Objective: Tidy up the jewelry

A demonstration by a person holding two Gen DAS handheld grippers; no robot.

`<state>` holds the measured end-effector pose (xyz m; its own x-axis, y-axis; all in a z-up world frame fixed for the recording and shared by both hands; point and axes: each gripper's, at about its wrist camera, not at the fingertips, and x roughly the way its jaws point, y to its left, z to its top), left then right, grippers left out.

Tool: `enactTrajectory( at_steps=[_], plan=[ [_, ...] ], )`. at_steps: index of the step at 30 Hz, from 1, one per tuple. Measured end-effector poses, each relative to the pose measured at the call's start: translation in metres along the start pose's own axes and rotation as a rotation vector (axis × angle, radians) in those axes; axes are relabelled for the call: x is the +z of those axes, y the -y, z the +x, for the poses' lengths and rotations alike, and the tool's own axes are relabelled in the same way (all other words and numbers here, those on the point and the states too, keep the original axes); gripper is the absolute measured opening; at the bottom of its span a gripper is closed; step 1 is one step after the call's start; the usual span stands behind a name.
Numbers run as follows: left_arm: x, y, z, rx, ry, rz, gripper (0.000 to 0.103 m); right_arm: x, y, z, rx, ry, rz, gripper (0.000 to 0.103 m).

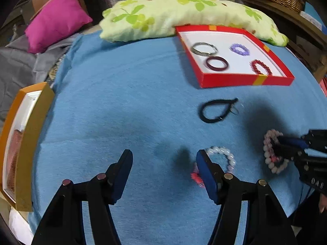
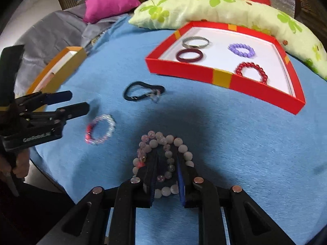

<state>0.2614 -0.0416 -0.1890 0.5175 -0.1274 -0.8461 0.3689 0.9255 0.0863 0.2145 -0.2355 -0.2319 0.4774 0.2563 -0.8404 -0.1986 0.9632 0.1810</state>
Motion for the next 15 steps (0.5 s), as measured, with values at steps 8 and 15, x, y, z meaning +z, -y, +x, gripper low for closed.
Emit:
enactTrajectory(
  at_steps=[8, 15],
  plan=[
    [-0.003, 0.021, 0.016, -0.045, -0.053, 0.06, 0.044, 0.003, 0.023, -0.011, -0.017, 0.039, 0.027, 0.008],
    [-0.001, 0.026, 0.015, -0.092, -0.039, 0.065, 0.018, 0.011, 0.049, -0.046, 0.093, 0.151, 0.136, 0.008]
  ],
)
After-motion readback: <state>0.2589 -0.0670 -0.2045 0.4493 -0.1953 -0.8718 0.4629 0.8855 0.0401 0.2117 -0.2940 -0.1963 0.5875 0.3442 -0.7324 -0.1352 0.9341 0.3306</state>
